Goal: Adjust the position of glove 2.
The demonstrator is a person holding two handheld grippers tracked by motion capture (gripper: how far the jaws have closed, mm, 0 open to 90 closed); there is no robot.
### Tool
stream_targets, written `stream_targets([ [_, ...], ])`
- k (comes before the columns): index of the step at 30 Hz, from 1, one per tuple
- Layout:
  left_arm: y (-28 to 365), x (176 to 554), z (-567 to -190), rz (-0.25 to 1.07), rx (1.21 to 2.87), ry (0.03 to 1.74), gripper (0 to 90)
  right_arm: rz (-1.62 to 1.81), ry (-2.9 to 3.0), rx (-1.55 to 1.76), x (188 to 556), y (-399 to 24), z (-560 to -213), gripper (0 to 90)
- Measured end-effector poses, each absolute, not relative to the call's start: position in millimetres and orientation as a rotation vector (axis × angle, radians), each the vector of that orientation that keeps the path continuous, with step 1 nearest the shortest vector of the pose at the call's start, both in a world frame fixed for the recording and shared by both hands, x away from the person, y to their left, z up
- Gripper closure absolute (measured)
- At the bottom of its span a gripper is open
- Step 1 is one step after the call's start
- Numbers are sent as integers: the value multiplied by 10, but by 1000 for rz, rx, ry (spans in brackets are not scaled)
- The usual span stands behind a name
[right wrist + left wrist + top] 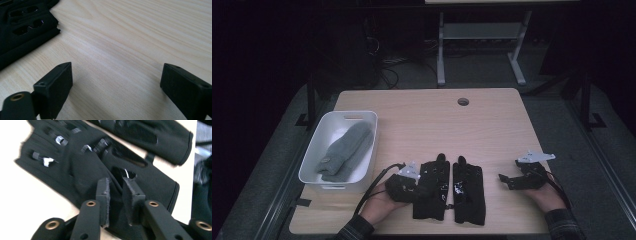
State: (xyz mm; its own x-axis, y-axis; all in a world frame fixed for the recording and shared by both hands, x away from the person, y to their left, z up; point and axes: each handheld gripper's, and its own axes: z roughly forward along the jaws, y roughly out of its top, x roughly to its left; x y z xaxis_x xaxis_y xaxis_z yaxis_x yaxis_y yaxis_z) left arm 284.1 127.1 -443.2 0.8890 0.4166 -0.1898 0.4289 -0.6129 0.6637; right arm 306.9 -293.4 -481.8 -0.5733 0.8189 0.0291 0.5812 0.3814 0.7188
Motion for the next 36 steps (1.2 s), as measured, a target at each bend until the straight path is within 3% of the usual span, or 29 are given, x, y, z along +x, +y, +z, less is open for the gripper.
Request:
stream_targets([
  [2,1318,2865,-4420,-4,2297,635,646,1017,2329,1213,3052,-2936,-4788,299],
  [4,1347,2876,-4425,10,2293,667,583,1055,2351,1192,3022,-2930,-4737,492],
  [9,1398,2898,-4430,30,2286,716,499,1156,2417,1131,2897,-2761,-4606,819],
  [11,1403,2910,-4459,28,2288,729,477,1183,2467,1101,2833,-2654,-4579,899],
  [17,1378,2951,-4529,2,2287,756,461,1177,2593,976,2681,-2387,-4587,900],
  [21,1338,2953,-4572,3,2319,740,497,1181,2634,940,2689,-2273,-4613,900],
  [31,1282,2911,-4593,51,2332,748,759,1154,2668,923,2716,-2196,-4679,899],
  [36,1267,2905,-4570,41,2327,756,838,1147,2675,921,2712,-2167,-4675,900],
])
